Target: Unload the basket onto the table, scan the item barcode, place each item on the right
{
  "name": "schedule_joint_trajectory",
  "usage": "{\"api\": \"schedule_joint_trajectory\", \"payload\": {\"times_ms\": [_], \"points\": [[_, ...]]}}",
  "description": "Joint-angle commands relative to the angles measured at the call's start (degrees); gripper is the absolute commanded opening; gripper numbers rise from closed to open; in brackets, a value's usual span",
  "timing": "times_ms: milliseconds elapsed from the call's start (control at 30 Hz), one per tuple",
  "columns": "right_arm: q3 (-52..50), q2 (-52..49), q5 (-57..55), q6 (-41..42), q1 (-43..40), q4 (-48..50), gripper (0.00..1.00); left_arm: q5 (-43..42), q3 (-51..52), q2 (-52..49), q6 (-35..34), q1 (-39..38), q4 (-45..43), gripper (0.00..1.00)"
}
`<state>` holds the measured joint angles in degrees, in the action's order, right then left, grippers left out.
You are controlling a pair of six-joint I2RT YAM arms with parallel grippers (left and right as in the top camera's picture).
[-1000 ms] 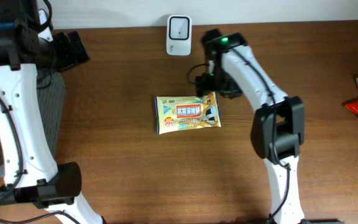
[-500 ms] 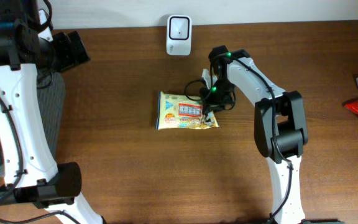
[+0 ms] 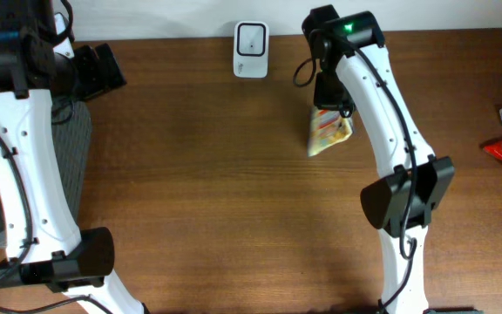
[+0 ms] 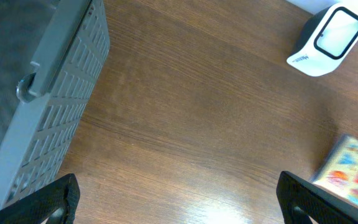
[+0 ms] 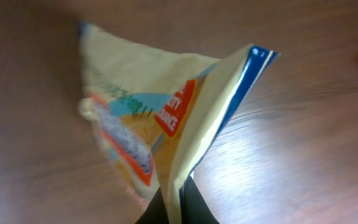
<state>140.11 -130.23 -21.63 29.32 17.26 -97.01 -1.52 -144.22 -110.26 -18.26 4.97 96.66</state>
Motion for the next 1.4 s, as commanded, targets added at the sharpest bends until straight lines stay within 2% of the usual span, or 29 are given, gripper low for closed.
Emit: {"api": "schedule_joint_trajectory", "payload": {"times_ms": [0,67,133,300,467,567,767,800,833,867,900,967,1033,1100,1167,1200,1267,1300,1367], "points": [[0.8,1.2,-17.8,4.3,0.5,-0.3,0.04,0.2,-0.3,0.1,-0.6,0.5,0.0,0.99],[0.7,1.2,-26.8,4.2,-0.3,-0.3,0.04,0.2,-0.3,0.1,-0.6,0.5,0.0,0.99],[0.7,1.2,-30.7,4.2,-0.8,-0.3,0.04,0.2,-0.3,0.1,-0.6,0.5,0.0,0.99],[-0.4,1.0,-27.0,2.3,-0.5,0.4,0.04,0.2,-0.2,0.1,-0.6,0.5,0.0,0.99],[-6.3,-1.8,-21.9,2.3,0.7,3.1,0.04,0.2,-0.3,0.1,-0.6,0.5,0.0,0.99],[-11.6,-2.1,-16.1,2.3,4.4,8.4,0.04,0.2,-0.3,0.1,-0.6,0.4,0.0,0.99],[-12.5,-2.1,-8.5,2.3,15.6,19.0,0.05,0.2,-0.3,0.1,-0.6,0.5,0.0,0.99],[-12.5,-2.2,-5.7,2.3,17.6,21.2,0.08,0.2,-0.3,0.1,-0.6,0.5,0.0,0.99],[-12.5,-2.2,-2.7,2.3,19.1,22.8,0.20,0.2,-0.3,0.1,-0.6,0.5,0.0,0.99],[-12.5,-2.2,0.5,2.3,20.2,24.3,0.38,0.2,-0.2,0.1,-0.6,0.5,0.0,0.99],[-12.5,-2.2,5.7,2.3,21.6,26.6,0.52,0.2,-0.3,0.1,-0.6,0.5,0.0,0.99],[-12.0,-1.9,10.6,2.3,22.4,28.3,0.59,0.2,-0.3,0.1,-0.6,0.5,0.0,0.99],[-9.9,-1.6,12.0,2.3,21.4,26.9,0.88,0.2,-0.3,0.1,-0.6,0.4,0.0,0.99],[-8.1,-1.5,12.0,2.2,18.7,24.0,0.89,0.2,-0.2,0.1,-0.6,0.5,0.0,0.99],[-7.9,-1.5,12.0,2.2,14.8,21.1,0.84,0.2,-0.2,0.1,-0.6,0.5,0.0,0.99],[-8.0,-1.5,12.0,2.2,12.9,20.0,0.73,0.2,-0.3,0.1,-0.6,0.5,0.0,0.99],[-9.3,-1.5,14.7,1.7,9.4,19.9,0.26,0.2,-0.3,0.1,-0.6,0.5,0.0,0.99],[-10.1,-1.6,20.7,-0.6,7.7,20.6,0.13,0.2,-0.3,0.1,-0.6,0.4,0.0,0.99],[-12.2,-1.6,29.4,-5.5,6.1,23.1,0.04,0.2,-0.3,0.1,-0.6,0.5,0.0,0.99]]}}
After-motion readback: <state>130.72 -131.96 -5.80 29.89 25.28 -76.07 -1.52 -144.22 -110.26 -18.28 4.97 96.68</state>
